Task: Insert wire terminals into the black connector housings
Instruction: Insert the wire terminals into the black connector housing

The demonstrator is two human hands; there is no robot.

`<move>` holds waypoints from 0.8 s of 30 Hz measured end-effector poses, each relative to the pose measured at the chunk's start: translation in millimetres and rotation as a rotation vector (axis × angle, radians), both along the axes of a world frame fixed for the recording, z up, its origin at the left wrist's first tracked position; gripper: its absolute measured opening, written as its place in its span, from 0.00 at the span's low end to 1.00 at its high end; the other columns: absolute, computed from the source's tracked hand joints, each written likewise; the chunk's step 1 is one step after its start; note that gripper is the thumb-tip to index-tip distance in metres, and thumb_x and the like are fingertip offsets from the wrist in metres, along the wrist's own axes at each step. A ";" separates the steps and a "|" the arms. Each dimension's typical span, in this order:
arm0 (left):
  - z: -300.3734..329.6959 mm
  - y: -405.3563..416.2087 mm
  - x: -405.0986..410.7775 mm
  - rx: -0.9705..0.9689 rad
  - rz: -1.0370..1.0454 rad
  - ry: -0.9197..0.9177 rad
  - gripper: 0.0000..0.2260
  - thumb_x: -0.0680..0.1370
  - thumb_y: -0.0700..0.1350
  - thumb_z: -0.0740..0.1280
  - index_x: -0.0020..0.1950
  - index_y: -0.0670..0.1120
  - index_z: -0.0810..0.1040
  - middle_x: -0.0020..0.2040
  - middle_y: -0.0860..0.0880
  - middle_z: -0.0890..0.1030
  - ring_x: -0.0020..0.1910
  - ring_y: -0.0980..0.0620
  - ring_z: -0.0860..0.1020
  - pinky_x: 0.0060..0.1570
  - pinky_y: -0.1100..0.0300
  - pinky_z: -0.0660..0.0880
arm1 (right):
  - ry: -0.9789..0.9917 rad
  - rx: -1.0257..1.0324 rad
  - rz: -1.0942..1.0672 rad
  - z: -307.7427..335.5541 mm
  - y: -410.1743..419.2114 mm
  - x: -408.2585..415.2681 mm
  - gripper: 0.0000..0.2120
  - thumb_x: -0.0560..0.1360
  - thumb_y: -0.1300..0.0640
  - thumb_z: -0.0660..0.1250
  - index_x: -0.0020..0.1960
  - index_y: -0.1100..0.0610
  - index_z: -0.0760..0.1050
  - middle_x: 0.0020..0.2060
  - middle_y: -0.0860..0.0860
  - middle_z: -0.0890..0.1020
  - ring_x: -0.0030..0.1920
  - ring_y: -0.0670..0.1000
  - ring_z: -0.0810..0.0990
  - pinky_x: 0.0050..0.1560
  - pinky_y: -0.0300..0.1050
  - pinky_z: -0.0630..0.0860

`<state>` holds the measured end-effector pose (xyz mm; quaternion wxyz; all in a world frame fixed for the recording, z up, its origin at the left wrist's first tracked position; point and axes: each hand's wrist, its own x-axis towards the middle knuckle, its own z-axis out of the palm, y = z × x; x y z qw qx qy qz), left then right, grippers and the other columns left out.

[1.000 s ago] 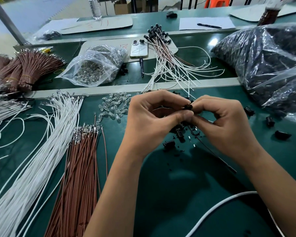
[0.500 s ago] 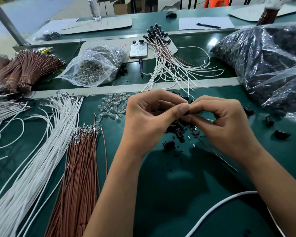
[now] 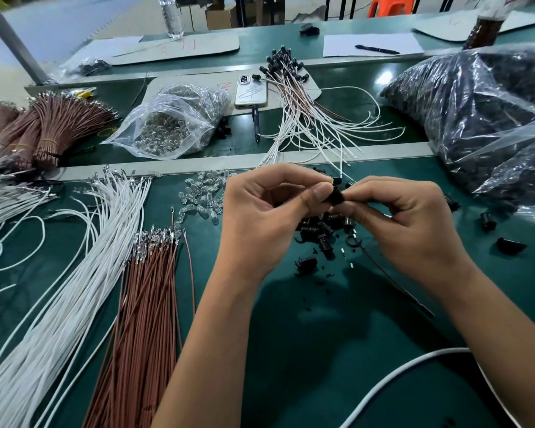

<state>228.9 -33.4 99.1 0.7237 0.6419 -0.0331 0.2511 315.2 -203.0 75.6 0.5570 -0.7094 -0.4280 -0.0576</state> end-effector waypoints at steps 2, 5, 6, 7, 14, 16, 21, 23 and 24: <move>-0.8 1.1 0.5 0.010 0.000 -0.018 0.07 0.73 0.29 0.73 0.49 0.36 0.84 0.42 0.35 0.84 0.41 0.41 0.85 0.47 0.48 0.84 | 0.001 0.008 -0.007 -0.3 -0.7 0.4 0.05 0.76 0.61 0.75 0.51 0.57 0.86 0.43 0.50 0.87 0.43 0.51 0.85 0.46 0.43 0.80; -2.7 1.3 1.8 0.047 0.008 -0.046 0.07 0.73 0.29 0.73 0.49 0.35 0.84 0.42 0.35 0.84 0.41 0.41 0.84 0.46 0.49 0.84 | -0.005 0.024 -0.022 -2.0 -0.2 0.9 0.05 0.75 0.61 0.76 0.50 0.58 0.87 0.43 0.51 0.88 0.43 0.52 0.86 0.46 0.46 0.82; -3.4 1.2 2.3 0.067 0.018 -0.055 0.06 0.73 0.29 0.73 0.49 0.36 0.84 0.42 0.36 0.84 0.41 0.40 0.84 0.46 0.47 0.84 | -0.002 0.038 -0.027 -2.7 0.1 0.9 0.05 0.74 0.61 0.77 0.50 0.58 0.87 0.43 0.51 0.87 0.43 0.52 0.86 0.46 0.47 0.82; -4.2 1.3 3.0 0.096 0.031 -0.065 0.06 0.73 0.30 0.74 0.48 0.36 0.84 0.42 0.36 0.84 0.42 0.38 0.84 0.45 0.43 0.84 | 0.002 0.053 -0.034 -3.3 0.3 1.0 0.04 0.74 0.60 0.78 0.49 0.58 0.86 0.44 0.51 0.87 0.43 0.53 0.86 0.46 0.48 0.82; -11.2 3.7 8.7 0.245 0.106 -0.113 0.03 0.74 0.36 0.76 0.46 0.39 0.85 0.42 0.42 0.84 0.42 0.38 0.83 0.43 0.36 0.80 | -0.050 -0.008 -0.035 -1.3 -3.0 3.7 0.03 0.74 0.61 0.77 0.48 0.58 0.85 0.46 0.50 0.86 0.46 0.50 0.85 0.49 0.44 0.82; -12.9 4.5 9.7 0.249 0.116 -0.111 0.03 0.74 0.37 0.76 0.46 0.41 0.85 0.42 0.44 0.85 0.42 0.39 0.83 0.43 0.36 0.80 | -0.064 -0.044 -0.034 -1.8 -3.6 4.1 0.03 0.75 0.64 0.76 0.49 0.60 0.86 0.47 0.51 0.86 0.47 0.50 0.86 0.50 0.45 0.82; -14.9 4.4 10.3 0.237 0.132 -0.113 0.03 0.74 0.37 0.77 0.46 0.43 0.85 0.42 0.44 0.85 0.42 0.40 0.83 0.43 0.37 0.80 | -0.138 -0.063 -0.097 -1.3 -3.1 4.1 0.04 0.76 0.61 0.76 0.50 0.58 0.86 0.47 0.48 0.85 0.49 0.50 0.84 0.51 0.43 0.79; -14.5 4.3 10.2 0.233 0.133 -0.124 0.03 0.74 0.36 0.77 0.46 0.42 0.85 0.42 0.44 0.85 0.42 0.41 0.84 0.43 0.38 0.81 | -0.163 -0.051 -0.116 -0.4 -2.7 3.4 0.04 0.75 0.59 0.76 0.50 0.54 0.85 0.46 0.46 0.85 0.48 0.50 0.83 0.51 0.42 0.78; -14.4 4.3 10.0 0.241 0.134 -0.131 0.03 0.74 0.36 0.77 0.46 0.41 0.85 0.43 0.44 0.85 0.42 0.42 0.84 0.43 0.39 0.81 | -0.165 -0.041 -0.121 0.1 -2.5 2.8 0.05 0.75 0.59 0.76 0.50 0.53 0.85 0.45 0.46 0.85 0.48 0.50 0.83 0.50 0.42 0.78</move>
